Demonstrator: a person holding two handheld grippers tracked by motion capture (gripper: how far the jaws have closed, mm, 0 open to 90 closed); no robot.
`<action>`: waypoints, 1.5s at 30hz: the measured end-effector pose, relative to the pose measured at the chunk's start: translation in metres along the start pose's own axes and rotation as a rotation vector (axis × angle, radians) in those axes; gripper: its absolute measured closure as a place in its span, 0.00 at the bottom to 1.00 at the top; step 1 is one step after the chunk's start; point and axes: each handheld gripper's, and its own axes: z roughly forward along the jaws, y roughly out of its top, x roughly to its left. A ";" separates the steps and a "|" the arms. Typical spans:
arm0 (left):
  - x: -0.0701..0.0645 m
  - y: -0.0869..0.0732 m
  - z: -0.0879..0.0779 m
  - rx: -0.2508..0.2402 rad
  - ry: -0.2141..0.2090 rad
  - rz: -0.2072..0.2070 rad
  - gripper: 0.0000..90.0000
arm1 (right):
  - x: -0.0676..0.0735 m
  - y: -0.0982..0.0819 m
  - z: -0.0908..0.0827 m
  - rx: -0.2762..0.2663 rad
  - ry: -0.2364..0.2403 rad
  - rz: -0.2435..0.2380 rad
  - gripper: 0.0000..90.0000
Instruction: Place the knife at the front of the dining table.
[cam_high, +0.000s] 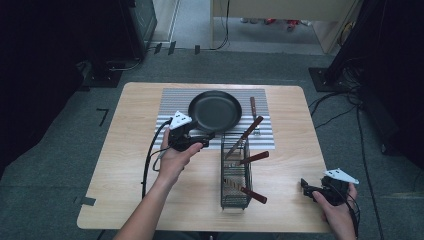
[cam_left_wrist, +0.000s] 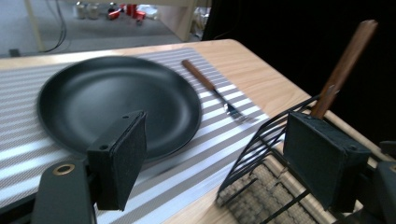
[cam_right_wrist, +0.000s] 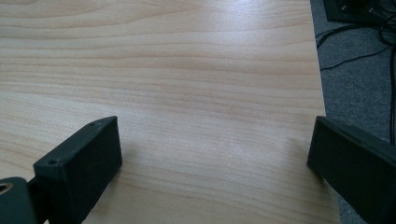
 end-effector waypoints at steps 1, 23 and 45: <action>0.000 0.000 0.000 0.000 0.000 0.000 0.23 | 0.000 0.000 0.000 0.000 0.000 0.000 0.02; -0.043 0.021 0.046 0.055 -0.185 0.138 0.58 | 0.000 0.000 0.000 0.000 0.000 0.000 0.02; -0.060 0.028 0.079 0.149 -0.260 0.282 0.84 | 0.000 0.000 0.000 0.000 0.000 0.000 0.02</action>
